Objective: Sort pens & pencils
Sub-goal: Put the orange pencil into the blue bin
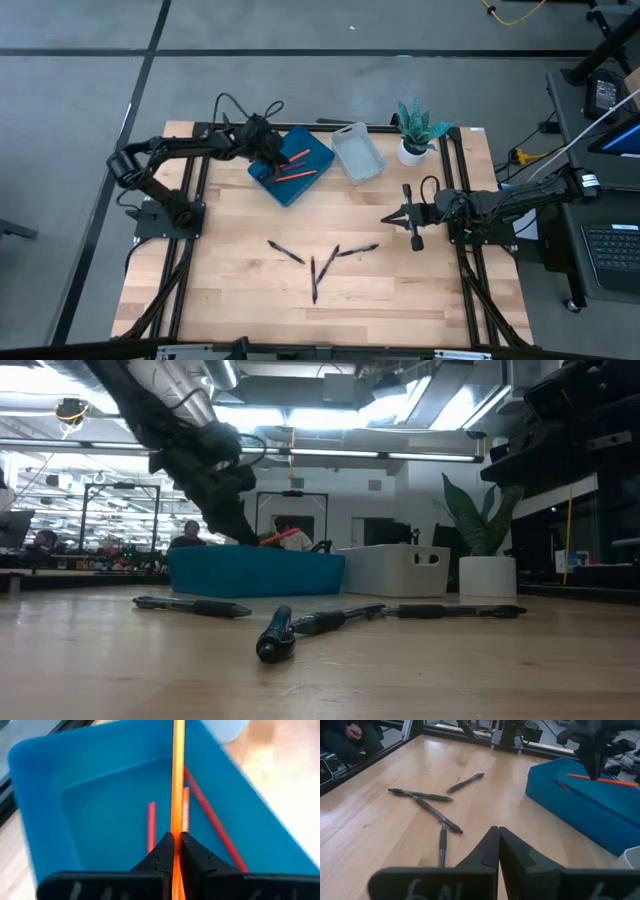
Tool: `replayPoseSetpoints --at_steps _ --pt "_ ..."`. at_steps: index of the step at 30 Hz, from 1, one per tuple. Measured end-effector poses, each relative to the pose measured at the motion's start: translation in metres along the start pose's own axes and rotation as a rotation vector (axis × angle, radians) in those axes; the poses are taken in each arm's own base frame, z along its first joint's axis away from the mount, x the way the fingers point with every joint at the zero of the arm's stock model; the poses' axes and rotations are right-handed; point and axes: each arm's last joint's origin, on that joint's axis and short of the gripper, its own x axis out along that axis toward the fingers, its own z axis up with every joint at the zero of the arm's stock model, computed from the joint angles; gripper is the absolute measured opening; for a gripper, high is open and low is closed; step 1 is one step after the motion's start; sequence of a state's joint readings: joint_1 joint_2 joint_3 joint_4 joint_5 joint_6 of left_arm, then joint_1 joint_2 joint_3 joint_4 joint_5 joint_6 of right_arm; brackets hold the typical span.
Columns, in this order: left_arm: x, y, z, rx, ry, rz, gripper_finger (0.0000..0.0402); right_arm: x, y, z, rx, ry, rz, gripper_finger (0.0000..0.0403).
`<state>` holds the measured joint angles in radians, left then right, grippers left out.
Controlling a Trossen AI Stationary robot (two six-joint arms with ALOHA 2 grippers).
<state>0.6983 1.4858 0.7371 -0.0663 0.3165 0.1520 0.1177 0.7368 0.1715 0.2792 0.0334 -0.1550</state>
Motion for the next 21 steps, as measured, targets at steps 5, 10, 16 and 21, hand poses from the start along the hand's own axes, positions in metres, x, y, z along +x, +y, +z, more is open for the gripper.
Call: replayPoseSetpoints --at_steps 5,10,16,21 --pt "0.002 0.003 0.008 -0.024 0.137 0.016 0.0011 0.0 0.0 0.0 0.0 0.003 0.0 0.0012" --pt "0.005 0.004 0.011 -0.03 0.21 0.007 0.0011 0.0 0.0 -0.001 0.0 0.007 0.0 0.0012" --pt "0.015 0.004 0.005 -0.029 0.26 -0.006 0.0011 0.0 0.0 -0.001 0.0 0.007 0.0 0.0012" --pt "0.023 0.006 -0.001 -0.041 0.298 -0.012 0.0011 0.0 0.0 -0.001 0.0 0.007 0.0 0.0012"
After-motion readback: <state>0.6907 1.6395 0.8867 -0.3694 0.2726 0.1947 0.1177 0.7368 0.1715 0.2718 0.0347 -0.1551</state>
